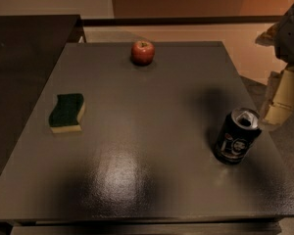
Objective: Move pepsi can near apple
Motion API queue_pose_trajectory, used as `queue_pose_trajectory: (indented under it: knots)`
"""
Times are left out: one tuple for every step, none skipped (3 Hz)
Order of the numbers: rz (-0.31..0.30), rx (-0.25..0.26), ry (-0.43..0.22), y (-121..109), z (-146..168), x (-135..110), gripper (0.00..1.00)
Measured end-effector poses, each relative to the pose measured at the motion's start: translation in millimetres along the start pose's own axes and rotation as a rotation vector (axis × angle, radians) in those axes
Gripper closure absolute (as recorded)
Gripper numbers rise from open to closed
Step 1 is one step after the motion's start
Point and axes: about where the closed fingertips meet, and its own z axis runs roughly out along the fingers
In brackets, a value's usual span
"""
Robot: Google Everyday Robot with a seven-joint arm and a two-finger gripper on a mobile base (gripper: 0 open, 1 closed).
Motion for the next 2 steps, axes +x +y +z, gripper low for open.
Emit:
queue_pose_trajectory:
  knots:
    - [-0.009,0.002,-0.013,1.5,-1.9,0.3,0.0]
    - [-0.036,-0.018,-0.056,11.3,-0.4,7.2,0.0]
